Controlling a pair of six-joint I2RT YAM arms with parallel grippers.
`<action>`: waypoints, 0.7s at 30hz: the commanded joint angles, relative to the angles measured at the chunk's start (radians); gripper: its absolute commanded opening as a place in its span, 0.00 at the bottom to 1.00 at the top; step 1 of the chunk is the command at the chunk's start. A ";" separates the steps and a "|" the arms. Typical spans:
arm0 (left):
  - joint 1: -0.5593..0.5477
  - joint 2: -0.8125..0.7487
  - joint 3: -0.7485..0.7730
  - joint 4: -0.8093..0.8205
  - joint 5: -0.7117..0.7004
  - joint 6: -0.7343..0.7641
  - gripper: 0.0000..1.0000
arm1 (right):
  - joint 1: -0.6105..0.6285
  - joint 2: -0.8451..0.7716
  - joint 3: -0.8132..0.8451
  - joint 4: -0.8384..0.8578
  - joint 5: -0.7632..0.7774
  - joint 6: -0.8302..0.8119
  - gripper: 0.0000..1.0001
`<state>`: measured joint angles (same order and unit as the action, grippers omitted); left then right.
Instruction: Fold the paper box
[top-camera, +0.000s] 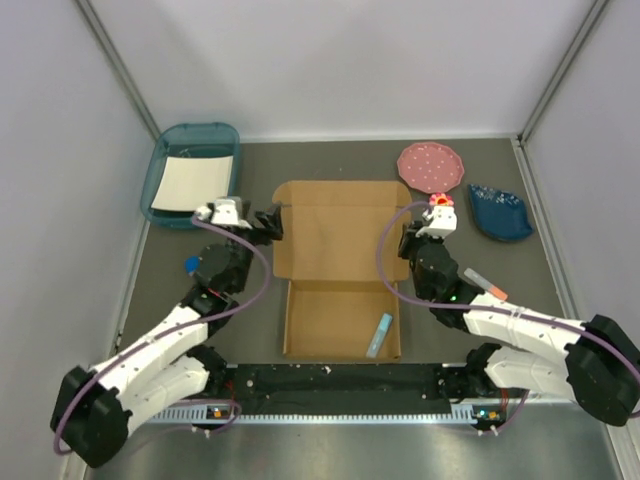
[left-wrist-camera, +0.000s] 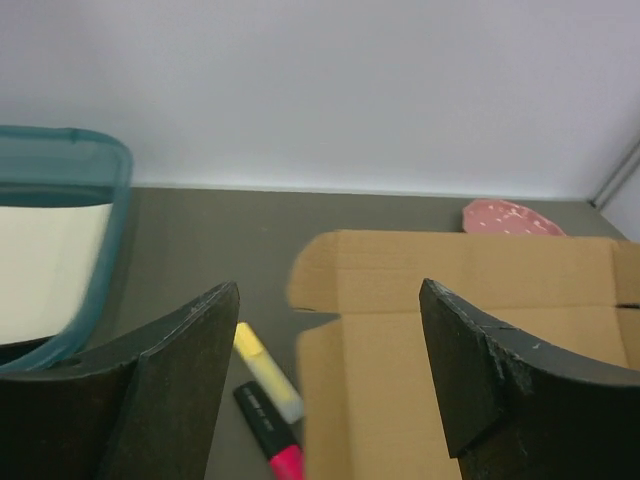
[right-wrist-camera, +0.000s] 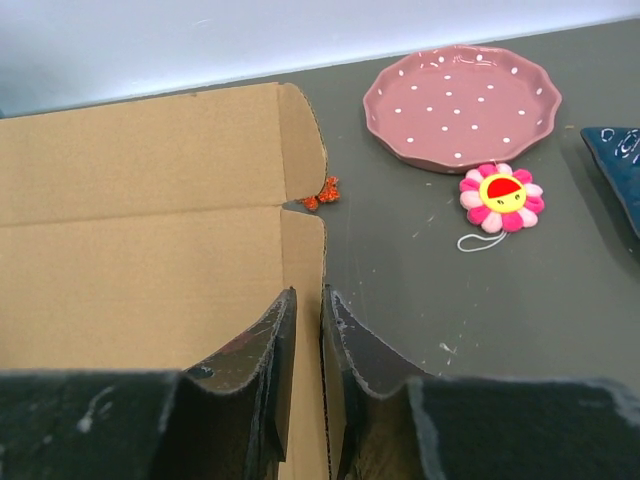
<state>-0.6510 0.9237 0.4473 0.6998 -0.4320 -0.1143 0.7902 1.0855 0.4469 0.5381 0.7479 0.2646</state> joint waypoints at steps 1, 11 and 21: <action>0.239 -0.130 0.071 -0.382 0.230 -0.180 0.79 | 0.017 -0.041 0.029 -0.010 -0.018 -0.019 0.18; 0.416 0.016 0.321 -0.787 0.797 -0.220 0.75 | 0.017 -0.064 0.024 -0.053 -0.055 -0.031 0.18; 0.445 0.210 0.470 -0.993 0.886 -0.163 0.69 | 0.017 -0.073 0.021 -0.058 -0.067 -0.036 0.18</action>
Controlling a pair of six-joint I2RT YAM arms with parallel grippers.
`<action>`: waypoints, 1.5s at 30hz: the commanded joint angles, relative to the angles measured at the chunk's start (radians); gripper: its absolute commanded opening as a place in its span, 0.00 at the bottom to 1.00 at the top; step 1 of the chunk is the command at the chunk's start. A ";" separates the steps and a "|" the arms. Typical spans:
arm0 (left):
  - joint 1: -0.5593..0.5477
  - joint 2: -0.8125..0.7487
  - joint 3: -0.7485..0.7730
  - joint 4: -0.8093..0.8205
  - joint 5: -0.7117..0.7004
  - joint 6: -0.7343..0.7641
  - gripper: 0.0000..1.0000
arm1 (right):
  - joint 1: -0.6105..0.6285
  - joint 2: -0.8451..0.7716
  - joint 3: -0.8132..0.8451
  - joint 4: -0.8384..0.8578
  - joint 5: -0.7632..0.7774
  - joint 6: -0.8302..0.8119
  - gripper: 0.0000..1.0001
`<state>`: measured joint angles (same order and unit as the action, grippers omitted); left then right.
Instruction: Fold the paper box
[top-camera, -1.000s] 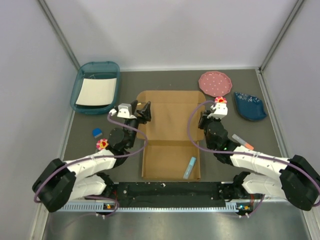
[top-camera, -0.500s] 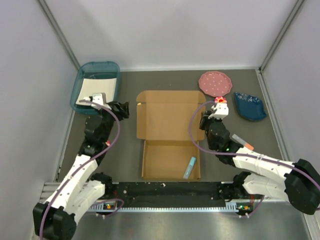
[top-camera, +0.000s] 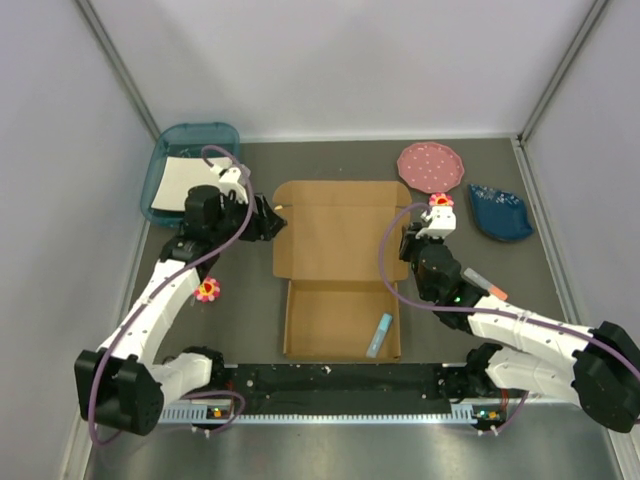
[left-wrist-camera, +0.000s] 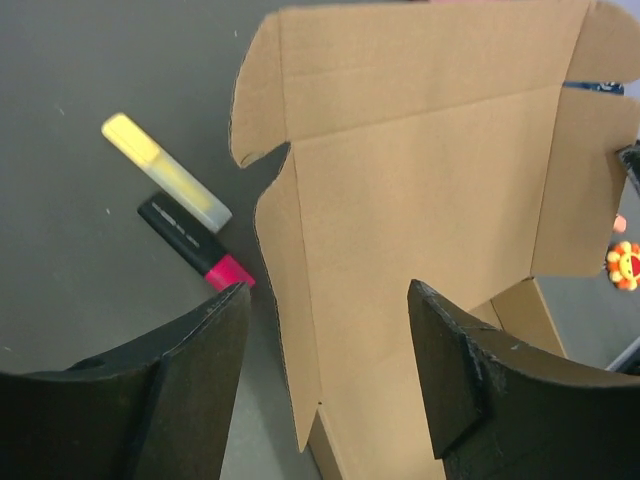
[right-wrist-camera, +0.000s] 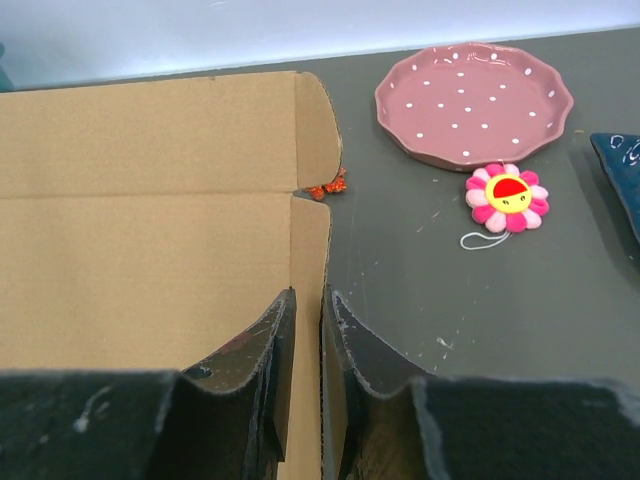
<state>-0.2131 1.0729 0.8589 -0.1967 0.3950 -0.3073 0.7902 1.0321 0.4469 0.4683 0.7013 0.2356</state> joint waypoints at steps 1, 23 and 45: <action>0.014 0.087 0.063 -0.098 0.044 0.039 0.68 | 0.017 -0.020 0.021 0.012 -0.022 -0.007 0.18; 0.043 0.306 0.190 -0.132 0.127 0.077 0.56 | 0.018 0.003 0.018 0.016 -0.034 -0.002 0.18; 0.034 0.308 0.166 -0.052 0.185 0.030 0.07 | 0.017 0.013 0.044 -0.008 -0.040 0.004 0.18</action>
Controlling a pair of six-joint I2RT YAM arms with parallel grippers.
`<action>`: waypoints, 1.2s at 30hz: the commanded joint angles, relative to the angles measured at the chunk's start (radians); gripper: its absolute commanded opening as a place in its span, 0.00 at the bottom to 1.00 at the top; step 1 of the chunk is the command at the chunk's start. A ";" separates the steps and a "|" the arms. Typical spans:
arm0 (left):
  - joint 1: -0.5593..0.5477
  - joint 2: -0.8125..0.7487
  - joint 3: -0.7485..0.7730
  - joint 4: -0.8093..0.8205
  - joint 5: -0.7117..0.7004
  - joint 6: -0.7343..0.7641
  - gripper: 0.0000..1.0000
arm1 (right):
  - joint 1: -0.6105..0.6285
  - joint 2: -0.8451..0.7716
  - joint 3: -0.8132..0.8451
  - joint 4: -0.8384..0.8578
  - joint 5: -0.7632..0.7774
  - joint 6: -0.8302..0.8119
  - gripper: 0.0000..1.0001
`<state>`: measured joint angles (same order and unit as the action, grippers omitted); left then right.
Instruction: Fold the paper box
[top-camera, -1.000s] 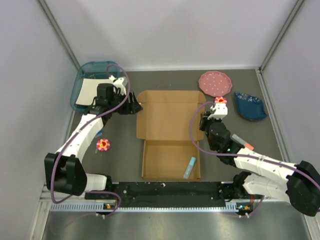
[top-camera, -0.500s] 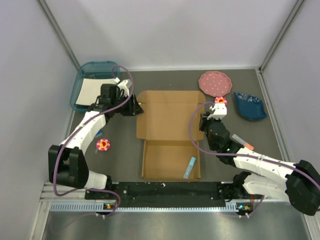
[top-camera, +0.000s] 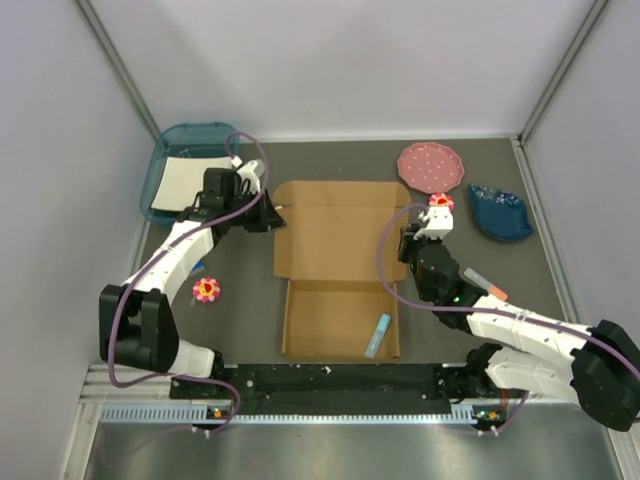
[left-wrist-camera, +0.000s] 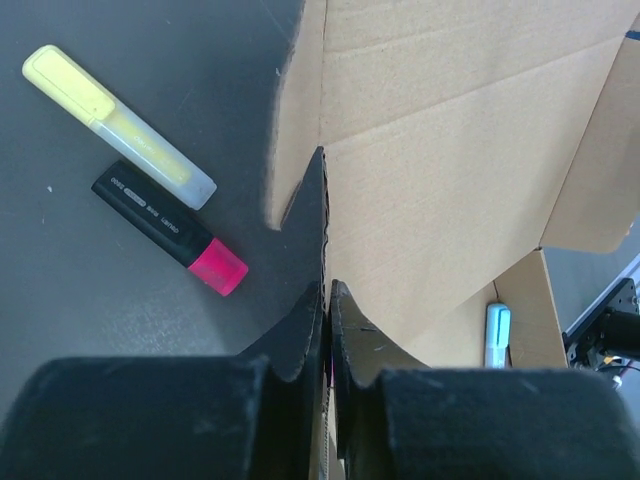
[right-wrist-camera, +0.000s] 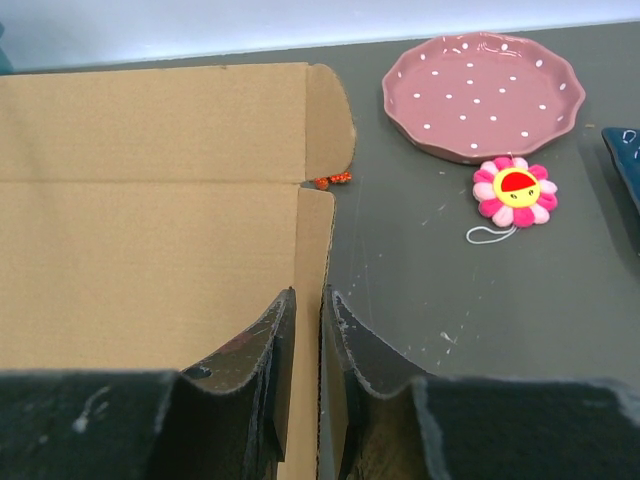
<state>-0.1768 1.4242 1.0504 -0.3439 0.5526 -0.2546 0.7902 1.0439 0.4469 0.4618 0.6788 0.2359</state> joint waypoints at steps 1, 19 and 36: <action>-0.006 -0.051 -0.035 0.112 0.024 -0.029 0.02 | 0.017 -0.001 0.049 -0.023 -0.016 0.009 0.19; -0.096 -0.218 -0.240 0.376 -0.253 -0.054 0.00 | -0.112 -0.007 0.659 -0.997 -0.355 0.019 0.62; -0.165 -0.212 -0.262 0.543 -0.329 0.048 0.00 | -0.463 0.176 0.673 -0.999 -0.894 0.022 0.62</action>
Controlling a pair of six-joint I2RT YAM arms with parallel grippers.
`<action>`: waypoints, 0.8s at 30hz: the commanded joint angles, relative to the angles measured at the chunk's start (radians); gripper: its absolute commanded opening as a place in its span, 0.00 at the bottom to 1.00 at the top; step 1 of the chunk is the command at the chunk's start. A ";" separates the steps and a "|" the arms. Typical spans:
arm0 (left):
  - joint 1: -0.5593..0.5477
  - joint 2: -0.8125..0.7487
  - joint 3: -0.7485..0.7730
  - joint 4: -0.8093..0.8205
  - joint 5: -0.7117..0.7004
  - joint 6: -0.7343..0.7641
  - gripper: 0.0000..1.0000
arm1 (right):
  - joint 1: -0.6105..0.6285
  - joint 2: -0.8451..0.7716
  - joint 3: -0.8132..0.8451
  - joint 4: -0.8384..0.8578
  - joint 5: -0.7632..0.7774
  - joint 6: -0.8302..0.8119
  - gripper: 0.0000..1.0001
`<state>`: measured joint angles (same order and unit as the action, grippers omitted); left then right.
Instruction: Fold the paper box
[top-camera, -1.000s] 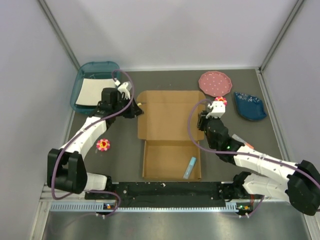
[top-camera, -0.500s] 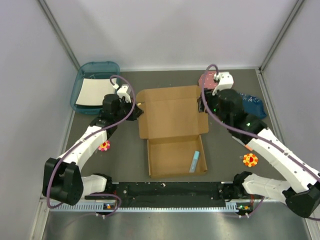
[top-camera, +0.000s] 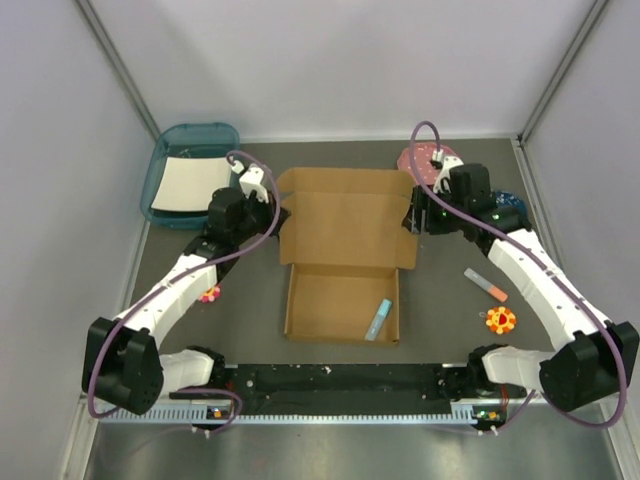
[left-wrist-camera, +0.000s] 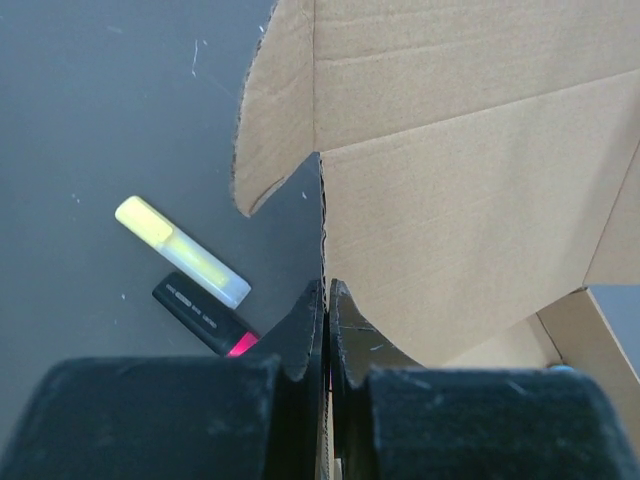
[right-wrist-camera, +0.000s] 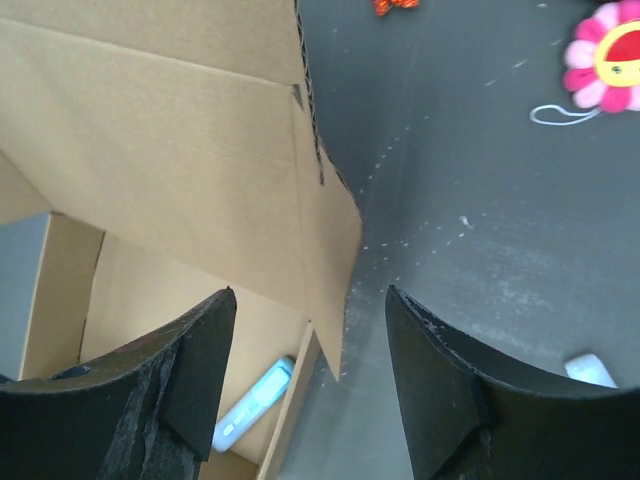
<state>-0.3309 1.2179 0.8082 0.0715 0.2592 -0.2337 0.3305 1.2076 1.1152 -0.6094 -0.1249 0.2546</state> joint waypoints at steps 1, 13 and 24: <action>-0.023 -0.011 -0.042 0.163 -0.058 0.025 0.00 | -0.002 0.021 -0.003 0.085 -0.090 0.005 0.62; -0.054 -0.050 -0.138 0.274 -0.164 0.036 0.00 | -0.004 0.056 -0.041 0.184 0.014 0.012 0.57; -0.065 -0.070 -0.164 0.307 -0.196 0.033 0.00 | -0.004 0.061 -0.075 0.252 0.039 0.009 0.54</action>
<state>-0.3901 1.1728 0.6575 0.3260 0.0948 -0.2176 0.3305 1.2728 1.0592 -0.4393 -0.1001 0.2638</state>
